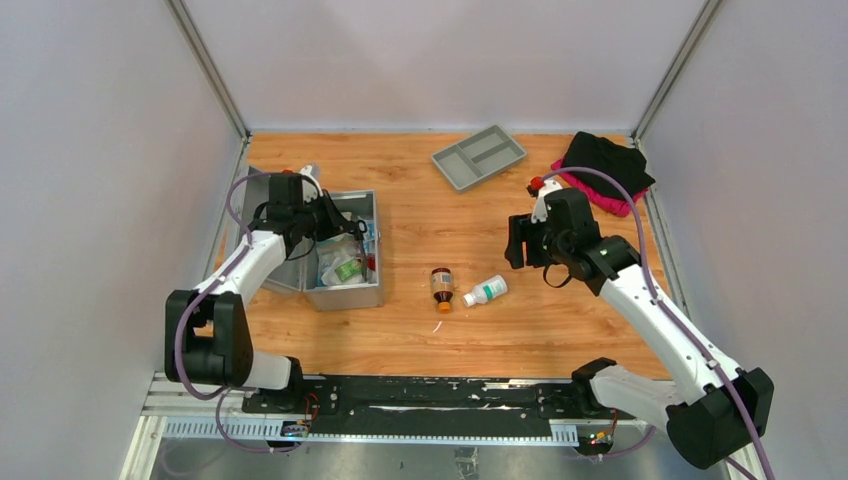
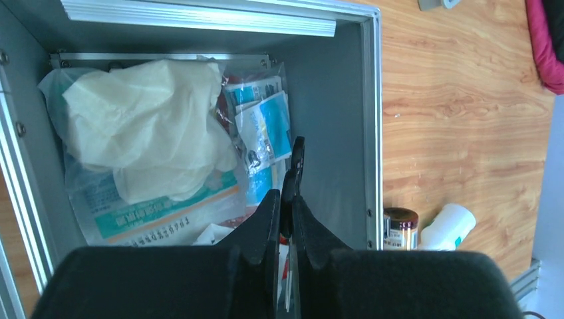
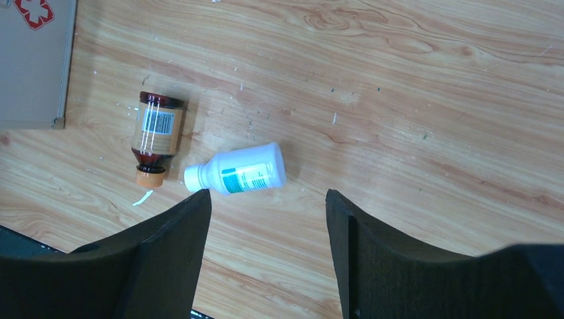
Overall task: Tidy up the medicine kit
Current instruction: Place the scissors in the medicine box.
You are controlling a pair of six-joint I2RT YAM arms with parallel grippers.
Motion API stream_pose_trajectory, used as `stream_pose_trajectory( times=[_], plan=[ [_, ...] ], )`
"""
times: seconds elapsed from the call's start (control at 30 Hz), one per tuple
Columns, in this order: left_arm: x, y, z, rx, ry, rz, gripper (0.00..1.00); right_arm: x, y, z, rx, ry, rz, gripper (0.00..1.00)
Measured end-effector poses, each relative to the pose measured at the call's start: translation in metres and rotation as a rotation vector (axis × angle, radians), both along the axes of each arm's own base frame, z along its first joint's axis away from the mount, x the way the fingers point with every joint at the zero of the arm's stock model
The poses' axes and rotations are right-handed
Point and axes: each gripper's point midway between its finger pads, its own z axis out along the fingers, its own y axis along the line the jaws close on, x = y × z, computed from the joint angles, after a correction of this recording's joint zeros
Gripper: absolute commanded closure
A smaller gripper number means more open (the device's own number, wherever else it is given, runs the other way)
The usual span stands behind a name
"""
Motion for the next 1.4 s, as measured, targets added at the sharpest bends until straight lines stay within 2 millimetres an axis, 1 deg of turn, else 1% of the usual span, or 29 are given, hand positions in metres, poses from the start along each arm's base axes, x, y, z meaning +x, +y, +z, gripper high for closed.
stream_pose_trajectory(
  times=[0.1, 0.2, 0.33, 0.43, 0.53, 0.63, 0.7, 0.8, 0.83, 0.87, 0.93, 1.03, 1.13, 1.23, 1.3, 1.4],
  plan=[
    [0.004, 0.0, -0.005, -0.002, 0.005, 0.009, 0.72, -0.001, -0.001, -0.002, 0.0, 0.006, -0.002, 0.31],
    [0.006, 0.003, -0.013, 0.01, 0.025, 0.025, 0.67, -0.002, 0.0, -0.005, -0.002, 0.018, -0.003, 0.31],
    [0.01, 0.011, -0.019, 0.048, 0.046, 0.058, 0.51, -0.003, 0.0, -0.009, -0.005, 0.038, -0.005, 0.31],
    [0.013, 0.018, -0.017, 0.084, 0.048, 0.083, 0.47, -0.004, 0.0, -0.01, -0.005, 0.043, -0.006, 0.31],
    [0.018, 0.023, -0.007, 0.105, 0.032, 0.103, 0.46, -0.005, -0.002, -0.01, -0.008, 0.046, -0.016, 0.31],
    [0.02, 0.023, 0.012, 0.123, -0.001, 0.104, 0.45, -0.004, -0.004, -0.011, -0.008, 0.051, -0.038, 0.31],
    [0.021, 0.02, 0.031, 0.142, -0.036, 0.095, 0.44, -0.004, -0.005, -0.011, -0.004, 0.056, -0.057, 0.3],
    [0.019, 0.009, 0.07, 0.166, -0.123, 0.061, 0.43, -0.004, -0.007, -0.012, 0.003, 0.065, -0.095, 0.28],
    [0.016, 0.006, 0.083, 0.172, -0.156, 0.05, 0.42, -0.003, -0.009, -0.013, 0.003, 0.067, -0.115, 0.28],
    [0.013, 0.004, 0.09, 0.174, -0.176, 0.045, 0.41, -0.002, -0.009, -0.014, 0.003, 0.07, -0.125, 0.27],
    [0.001, 0.004, 0.104, 0.182, -0.211, 0.038, 0.39, 0.0, -0.011, -0.017, 0.001, 0.082, -0.16, 0.27],
    [-0.014, 0.01, 0.112, 0.2, -0.237, 0.046, 0.37, 0.003, -0.015, -0.023, -0.008, 0.105, -0.212, 0.26],
    [-0.027, 0.014, 0.11, 0.216, -0.242, 0.044, 0.37, 0.009, -0.02, -0.026, -0.016, 0.112, -0.279, 0.26],
    [-0.034, 0.016, 0.109, 0.234, -0.24, 0.029, 0.37, 0.016, -0.022, -0.025, -0.016, 0.108, -0.335, 0.26],
    [-0.037, 0.017, 0.11, 0.245, -0.243, 0.021, 0.36, 0.026, -0.02, -0.023, -0.014, 0.107, -0.362, 0.27],
    [-0.042, 0.017, 0.114, 0.256, -0.26, 0.008, 0.36, 0.053, -0.011, -0.021, 0.007, 0.118, -0.432, 0.27]
  ],
)
